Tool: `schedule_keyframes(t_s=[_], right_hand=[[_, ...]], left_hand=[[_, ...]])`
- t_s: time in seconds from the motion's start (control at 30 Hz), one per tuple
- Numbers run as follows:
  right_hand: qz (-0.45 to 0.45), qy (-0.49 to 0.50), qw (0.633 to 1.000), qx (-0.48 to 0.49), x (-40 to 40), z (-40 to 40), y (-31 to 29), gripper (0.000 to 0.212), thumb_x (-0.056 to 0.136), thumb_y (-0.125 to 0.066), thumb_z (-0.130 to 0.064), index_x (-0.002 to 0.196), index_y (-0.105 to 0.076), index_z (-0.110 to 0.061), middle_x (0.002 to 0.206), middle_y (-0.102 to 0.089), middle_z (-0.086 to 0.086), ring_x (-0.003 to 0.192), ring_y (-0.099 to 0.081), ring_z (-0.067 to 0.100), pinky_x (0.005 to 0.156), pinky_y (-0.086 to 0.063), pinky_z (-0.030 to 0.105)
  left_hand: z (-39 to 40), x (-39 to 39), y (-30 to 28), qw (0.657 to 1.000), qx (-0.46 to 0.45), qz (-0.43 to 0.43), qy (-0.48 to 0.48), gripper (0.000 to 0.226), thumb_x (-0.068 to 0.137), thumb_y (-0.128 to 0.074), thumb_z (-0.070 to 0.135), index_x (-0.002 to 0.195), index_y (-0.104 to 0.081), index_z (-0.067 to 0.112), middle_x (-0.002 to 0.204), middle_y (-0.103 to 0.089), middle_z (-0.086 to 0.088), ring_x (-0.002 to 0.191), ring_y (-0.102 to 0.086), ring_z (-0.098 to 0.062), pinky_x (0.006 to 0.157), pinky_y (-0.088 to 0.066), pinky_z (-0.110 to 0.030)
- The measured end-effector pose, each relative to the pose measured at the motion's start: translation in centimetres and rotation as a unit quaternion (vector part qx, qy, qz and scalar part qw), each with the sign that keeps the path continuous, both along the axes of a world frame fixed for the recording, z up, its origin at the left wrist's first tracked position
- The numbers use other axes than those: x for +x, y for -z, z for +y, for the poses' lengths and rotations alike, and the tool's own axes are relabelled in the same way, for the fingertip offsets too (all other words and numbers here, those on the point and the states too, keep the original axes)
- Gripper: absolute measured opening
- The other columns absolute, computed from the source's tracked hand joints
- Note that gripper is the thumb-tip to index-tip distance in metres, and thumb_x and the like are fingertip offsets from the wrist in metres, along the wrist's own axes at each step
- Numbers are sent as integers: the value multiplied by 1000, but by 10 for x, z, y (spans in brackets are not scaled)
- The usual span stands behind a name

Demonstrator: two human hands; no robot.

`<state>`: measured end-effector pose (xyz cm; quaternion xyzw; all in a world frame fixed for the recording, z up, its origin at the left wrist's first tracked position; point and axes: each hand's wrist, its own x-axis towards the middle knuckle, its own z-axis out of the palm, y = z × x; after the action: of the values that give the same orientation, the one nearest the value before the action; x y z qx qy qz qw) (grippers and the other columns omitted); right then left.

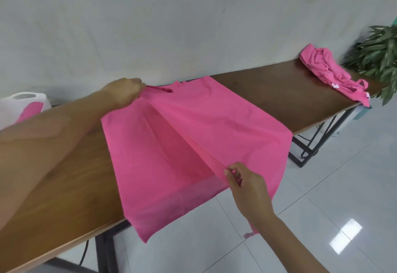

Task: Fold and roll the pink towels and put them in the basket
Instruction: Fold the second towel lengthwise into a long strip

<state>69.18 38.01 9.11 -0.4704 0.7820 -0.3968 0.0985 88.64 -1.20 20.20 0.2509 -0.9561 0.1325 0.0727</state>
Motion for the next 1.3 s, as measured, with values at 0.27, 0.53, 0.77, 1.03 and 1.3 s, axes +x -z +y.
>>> schedule_keyframes(t_s=[0.27,0.53,0.77,1.03,1.3], right_hand=[[24,-58,998,0,108,-20,0,15,102,-56,-29,87,-58,-25,61,-51,-2,54,-42,13,51,-35,25],[40,-190,977,90,161,-42,18,20,105,-44,-32,94,-59,-27,67,-52,-9,58,-47,8,57,-40,26],[44,-221,969,97,137,-62,19,20,105,-45,-33,104,-64,-26,79,-59,-13,64,-51,2,68,-47,29],[73,-204,973,78,43,-92,6,13,102,-49,-24,103,-62,-27,77,-64,-9,65,-62,12,67,-52,36],[63,-229,970,47,-62,-131,3,17,101,-52,-18,111,-63,-27,79,-67,-11,62,-64,10,66,-56,36]], left_hand=[[-26,90,-3,1000,3,11,-25,24,81,-54,-11,102,-57,0,100,-55,-19,78,-60,-40,69,-51,-49],[-31,139,21,987,60,-82,-127,21,87,-52,-4,107,-56,-2,107,-54,-19,92,-59,-37,76,-47,-38],[-24,140,48,973,92,-137,-164,22,92,-51,17,110,-60,7,110,-60,-16,97,-60,-35,81,-48,-37],[-16,96,78,966,129,-113,-194,35,97,-54,25,127,-54,7,119,-56,-16,108,-56,-35,91,-49,-43],[-4,40,93,951,155,-33,-267,40,98,-54,28,135,-49,13,128,-51,-13,116,-53,-34,97,-47,-48]])
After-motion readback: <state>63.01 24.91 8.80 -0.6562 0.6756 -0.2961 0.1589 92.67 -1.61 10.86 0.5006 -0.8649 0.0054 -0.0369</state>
